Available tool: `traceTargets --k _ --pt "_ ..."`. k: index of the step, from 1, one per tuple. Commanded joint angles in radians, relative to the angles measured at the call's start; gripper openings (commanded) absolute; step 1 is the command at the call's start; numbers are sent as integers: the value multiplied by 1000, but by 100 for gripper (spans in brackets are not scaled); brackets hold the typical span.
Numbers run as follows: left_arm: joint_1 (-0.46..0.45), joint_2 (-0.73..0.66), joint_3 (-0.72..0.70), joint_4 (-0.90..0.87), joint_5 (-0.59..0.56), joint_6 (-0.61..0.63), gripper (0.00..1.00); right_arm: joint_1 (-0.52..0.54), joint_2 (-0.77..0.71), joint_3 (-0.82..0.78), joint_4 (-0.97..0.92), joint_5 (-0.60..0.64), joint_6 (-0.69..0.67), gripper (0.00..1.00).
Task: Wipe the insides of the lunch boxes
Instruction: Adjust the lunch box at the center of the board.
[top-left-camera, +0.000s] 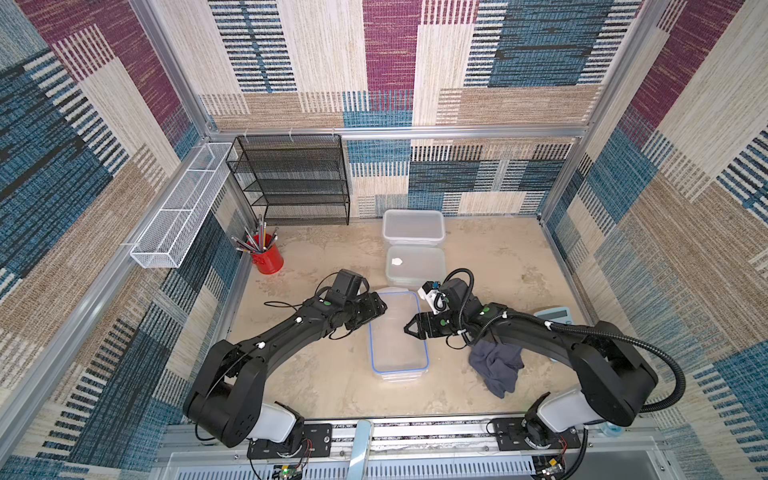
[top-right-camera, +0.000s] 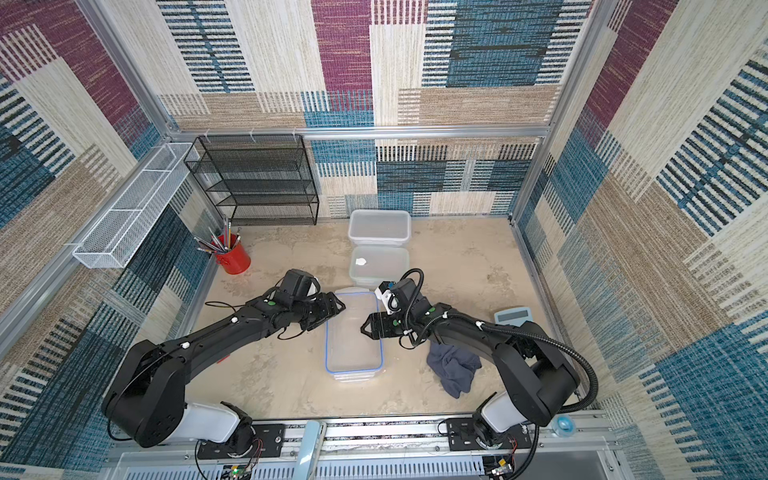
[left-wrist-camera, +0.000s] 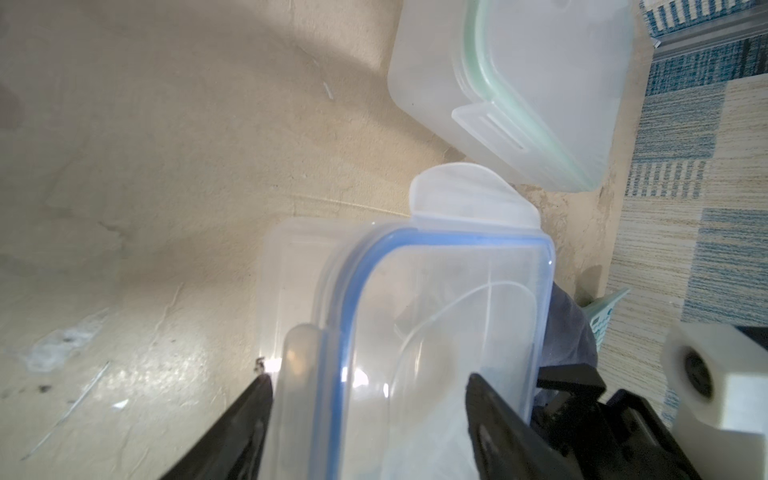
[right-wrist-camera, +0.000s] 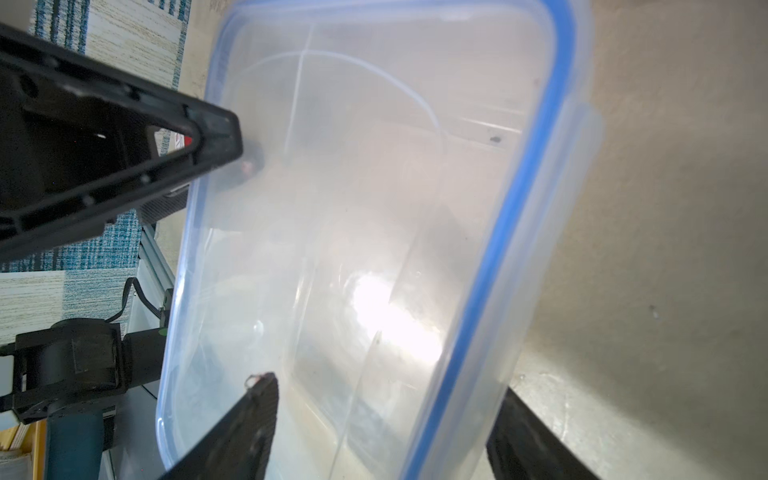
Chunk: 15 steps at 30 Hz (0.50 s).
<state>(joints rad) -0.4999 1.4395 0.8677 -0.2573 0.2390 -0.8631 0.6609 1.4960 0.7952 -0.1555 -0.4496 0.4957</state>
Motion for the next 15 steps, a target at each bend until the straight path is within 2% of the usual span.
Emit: traceTargets --k 1,3,7,9,12,15 --pt "16 1 46 -90 -7 66 74 1 -13 21 28 1 66 83" --pt "31 1 67 -135 -3 87 75 2 -24 23 17 23 109 90" --pt "80 -5 72 -190 21 120 76 2 -39 15 30 48 219 93" --pt "110 -3 85 -216 56 139 77 3 -50 6 42 48 277 99" --pt "159 2 154 -305 115 161 78 12 -78 -6 72 62 363 99" --pt "165 -13 205 -342 128 176 78 33 -121 -40 132 107 428 98"
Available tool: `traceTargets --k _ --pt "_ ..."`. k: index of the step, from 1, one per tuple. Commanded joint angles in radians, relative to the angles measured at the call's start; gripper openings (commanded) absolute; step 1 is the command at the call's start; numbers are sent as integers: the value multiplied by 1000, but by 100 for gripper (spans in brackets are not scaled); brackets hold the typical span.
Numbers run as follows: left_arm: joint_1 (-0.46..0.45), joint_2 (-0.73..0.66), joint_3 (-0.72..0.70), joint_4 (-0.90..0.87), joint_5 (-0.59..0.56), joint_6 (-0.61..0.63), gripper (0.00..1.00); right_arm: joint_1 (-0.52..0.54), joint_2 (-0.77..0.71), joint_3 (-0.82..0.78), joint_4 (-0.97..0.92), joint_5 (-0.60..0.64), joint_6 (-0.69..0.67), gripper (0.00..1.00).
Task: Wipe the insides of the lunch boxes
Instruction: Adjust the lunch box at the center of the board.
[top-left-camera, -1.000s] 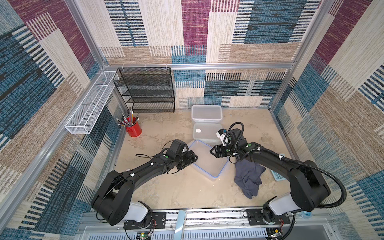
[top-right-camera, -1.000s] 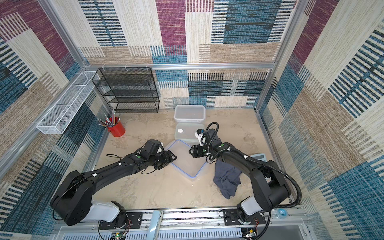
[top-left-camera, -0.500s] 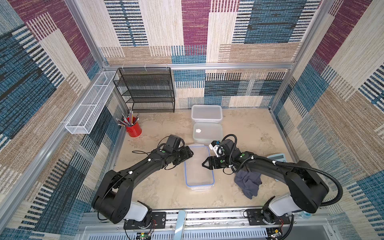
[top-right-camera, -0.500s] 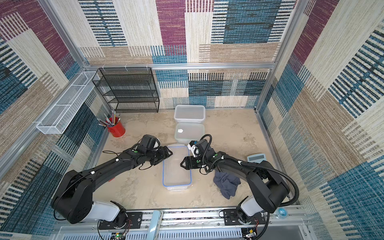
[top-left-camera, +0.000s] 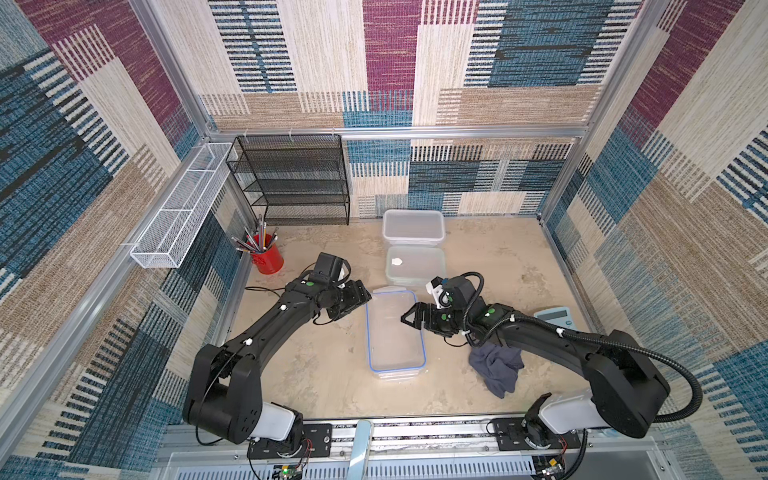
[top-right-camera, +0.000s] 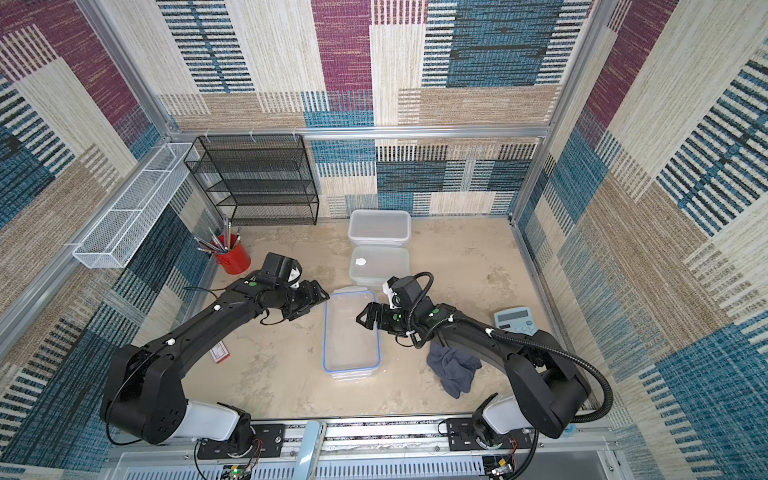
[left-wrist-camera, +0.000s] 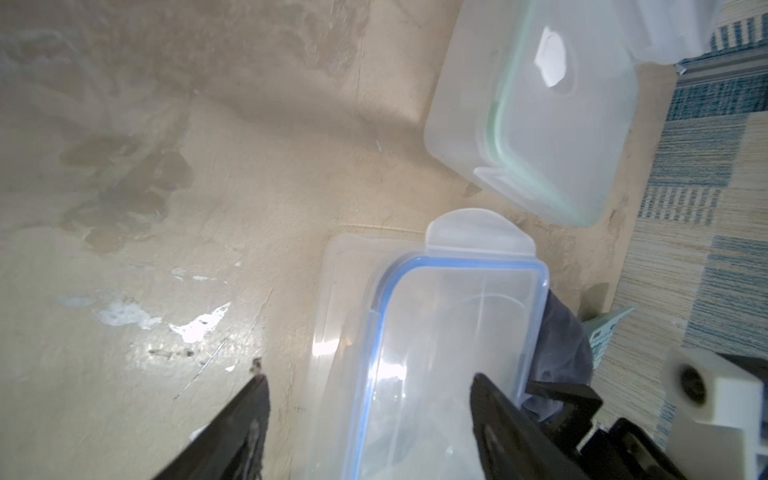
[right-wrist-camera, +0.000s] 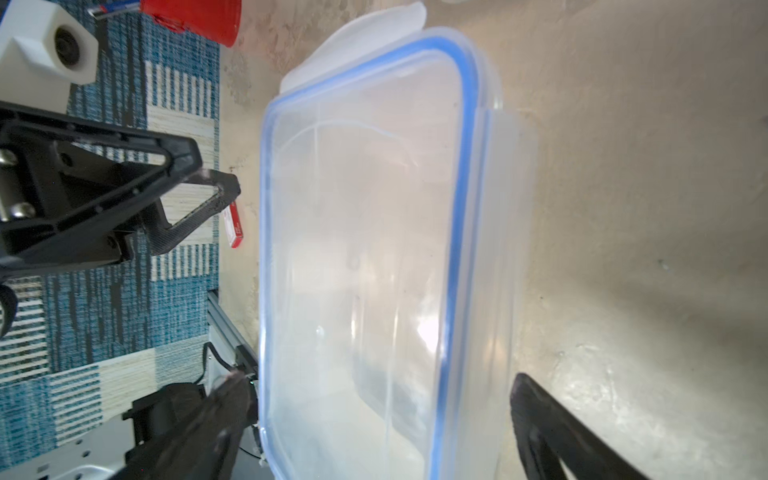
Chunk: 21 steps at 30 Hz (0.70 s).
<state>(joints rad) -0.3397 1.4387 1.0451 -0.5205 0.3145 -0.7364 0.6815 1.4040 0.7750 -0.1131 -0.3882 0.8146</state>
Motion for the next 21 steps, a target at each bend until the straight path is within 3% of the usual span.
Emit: traceTargets --k 1,9,15,21 --pt "5 -22 19 -59 64 43 78 24 -48 -50 123 71 132 97" --pt "-1 -184 -213 151 87 -80 78 111 -256 -434 533 283 389 87" --pt "-11 -387 -321 161 -26 -155 79 165 -306 -571 749 363 512 84" --pt "-29 -394 -360 210 -4 -150 81 290 -240 -585 822 544 598 81"
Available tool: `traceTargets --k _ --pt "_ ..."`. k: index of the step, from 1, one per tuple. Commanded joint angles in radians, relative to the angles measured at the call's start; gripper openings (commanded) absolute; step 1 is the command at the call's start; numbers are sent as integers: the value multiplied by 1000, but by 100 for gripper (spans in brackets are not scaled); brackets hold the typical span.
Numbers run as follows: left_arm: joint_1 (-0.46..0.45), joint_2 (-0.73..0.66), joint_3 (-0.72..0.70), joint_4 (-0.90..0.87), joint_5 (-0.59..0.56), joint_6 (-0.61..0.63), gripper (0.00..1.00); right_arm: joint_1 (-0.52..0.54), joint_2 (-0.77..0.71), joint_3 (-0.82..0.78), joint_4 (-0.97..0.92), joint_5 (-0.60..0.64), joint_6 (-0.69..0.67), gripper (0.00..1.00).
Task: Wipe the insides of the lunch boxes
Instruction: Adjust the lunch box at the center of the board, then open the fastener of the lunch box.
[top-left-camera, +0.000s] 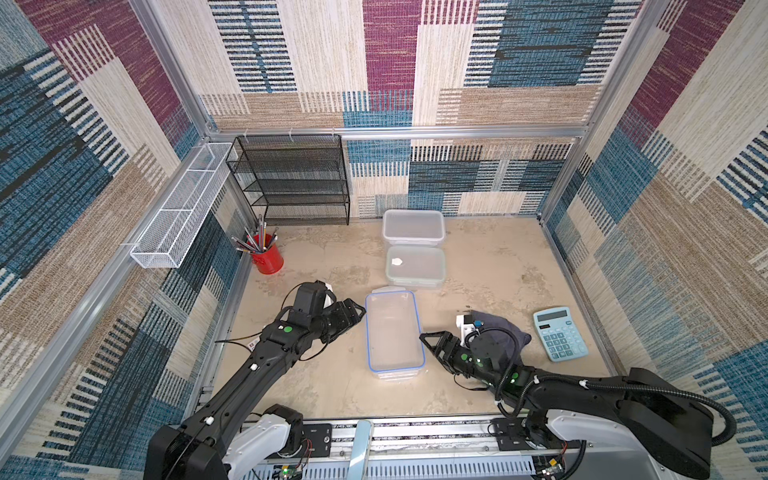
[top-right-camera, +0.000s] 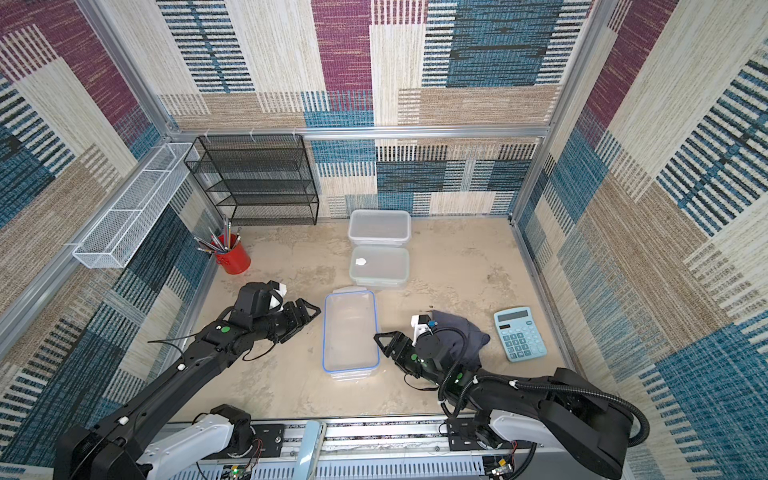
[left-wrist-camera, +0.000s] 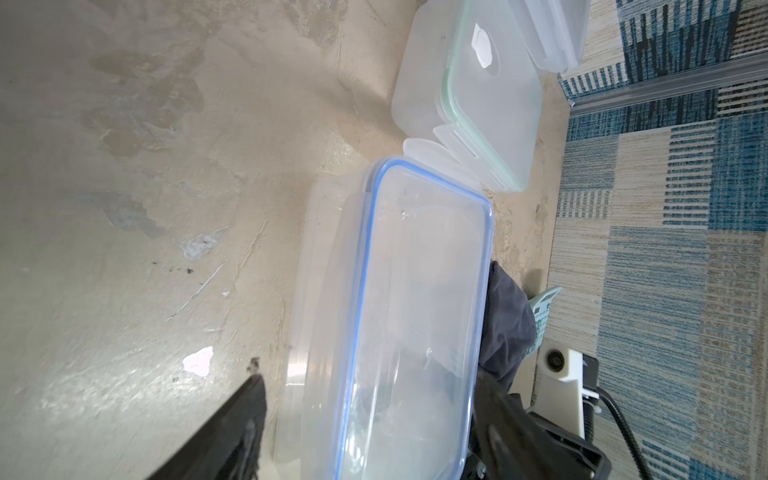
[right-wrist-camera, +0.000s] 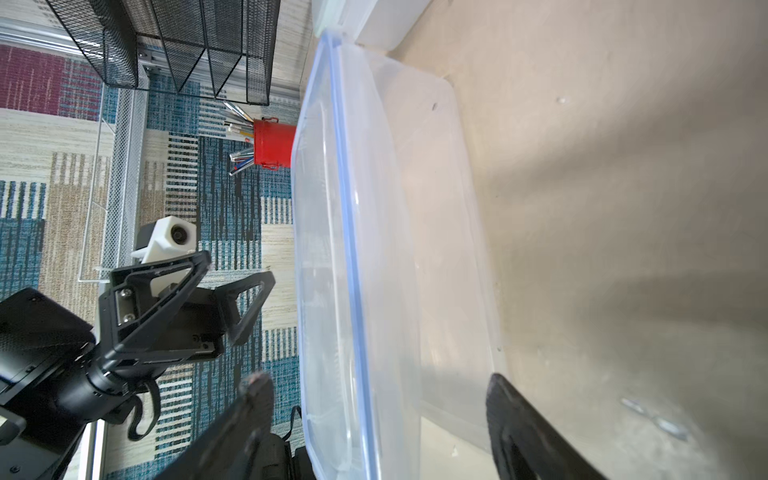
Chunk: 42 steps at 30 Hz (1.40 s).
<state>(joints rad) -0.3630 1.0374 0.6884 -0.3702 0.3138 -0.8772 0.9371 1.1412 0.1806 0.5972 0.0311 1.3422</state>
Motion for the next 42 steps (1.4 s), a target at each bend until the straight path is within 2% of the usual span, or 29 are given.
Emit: traceTargets --k 1,11,21,29,37,42 --pt "-10 17 2 62 6 -4 81 56 45 9 148 149 83 81" --pt "-59 90 -9 99 8 -21 81 219 236 2 318 415 273 78" --pt "-161 174 -17 120 -58 -53 81 304 234 41 268 600 364 72" --pt "-235 178 -27 151 -98 -122 80 316 291 31 363 659 435 66" --pt "-293 115 -83 171 -157 -234 75 316 326 25 477 699 423 60" --pt "-310 97 -87 167 -171 -254 74 316 318 18 510 716 407 55"
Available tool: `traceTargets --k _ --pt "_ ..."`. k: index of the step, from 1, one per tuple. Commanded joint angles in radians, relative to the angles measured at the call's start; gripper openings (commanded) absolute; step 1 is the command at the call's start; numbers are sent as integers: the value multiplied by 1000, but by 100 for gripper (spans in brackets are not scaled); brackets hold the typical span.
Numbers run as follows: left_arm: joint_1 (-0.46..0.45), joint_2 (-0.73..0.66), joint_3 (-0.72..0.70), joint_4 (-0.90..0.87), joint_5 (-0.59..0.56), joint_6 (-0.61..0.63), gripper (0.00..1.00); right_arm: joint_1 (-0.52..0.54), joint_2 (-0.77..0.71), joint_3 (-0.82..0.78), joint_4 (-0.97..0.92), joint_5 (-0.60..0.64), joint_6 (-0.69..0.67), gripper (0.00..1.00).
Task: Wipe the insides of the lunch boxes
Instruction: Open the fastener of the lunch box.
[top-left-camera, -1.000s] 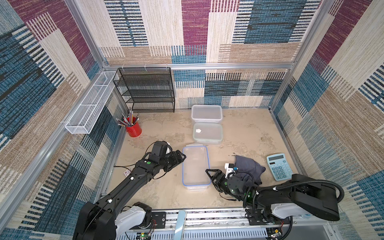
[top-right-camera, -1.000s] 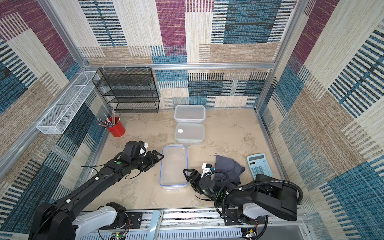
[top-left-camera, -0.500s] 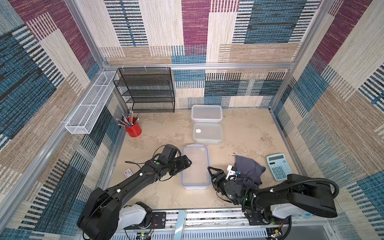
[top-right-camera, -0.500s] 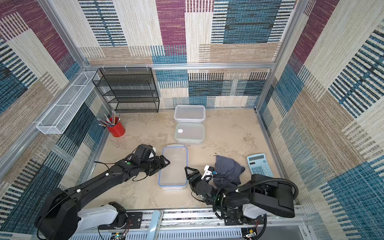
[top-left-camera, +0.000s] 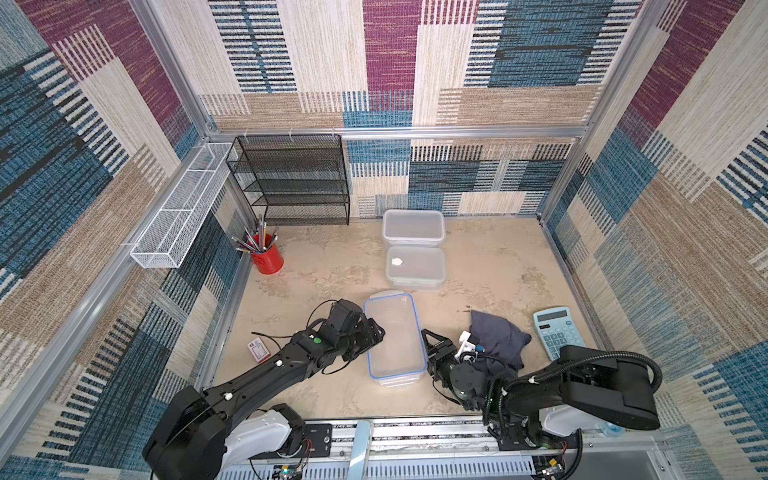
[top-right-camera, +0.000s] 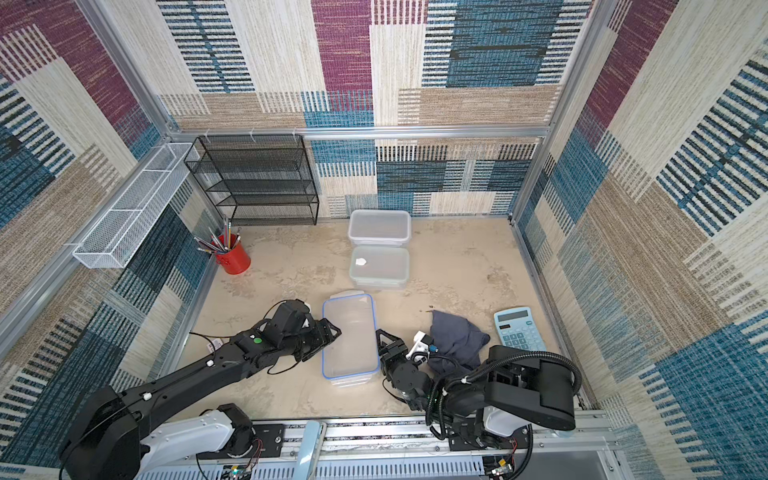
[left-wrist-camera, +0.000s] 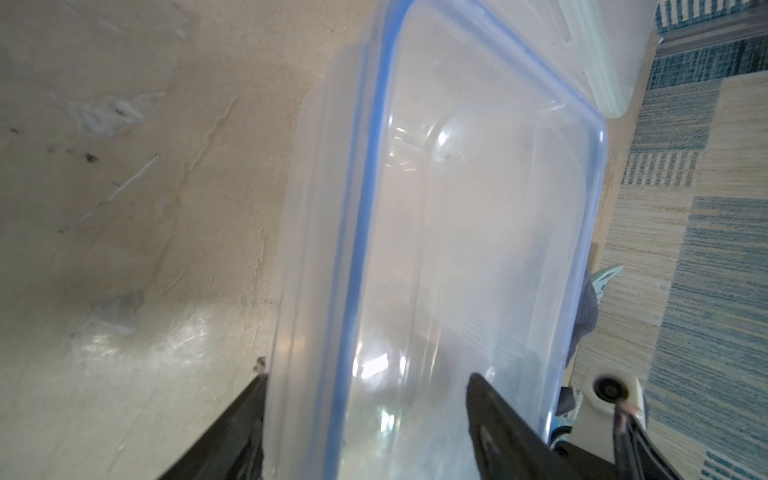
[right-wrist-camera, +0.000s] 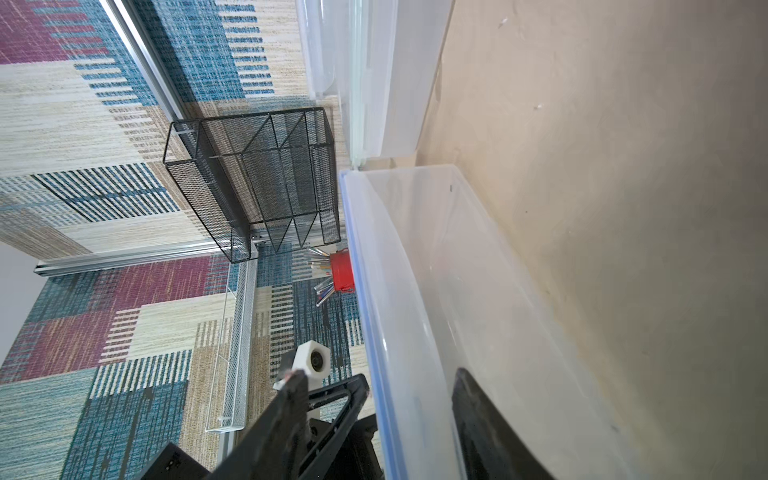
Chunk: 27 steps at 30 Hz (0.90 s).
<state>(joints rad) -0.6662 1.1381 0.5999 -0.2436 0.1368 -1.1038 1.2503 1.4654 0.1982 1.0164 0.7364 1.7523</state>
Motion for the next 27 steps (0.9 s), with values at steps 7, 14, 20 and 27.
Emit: traceTargets --k 7,14,20,27 --pt "-32 51 35 39 13 -21 73 2 -27 -4 38 -22 -16 54" --pt "-43 66 38 39 -11 -33 73 -6 -72 -6 -84 -51 -20 50" --pt "-57 78 41 42 -20 -42 73 -39 -48 13 -73 -92 -60 42" --pt "-67 89 36 44 -33 -48 72 -62 57 32 36 -147 -61 31"
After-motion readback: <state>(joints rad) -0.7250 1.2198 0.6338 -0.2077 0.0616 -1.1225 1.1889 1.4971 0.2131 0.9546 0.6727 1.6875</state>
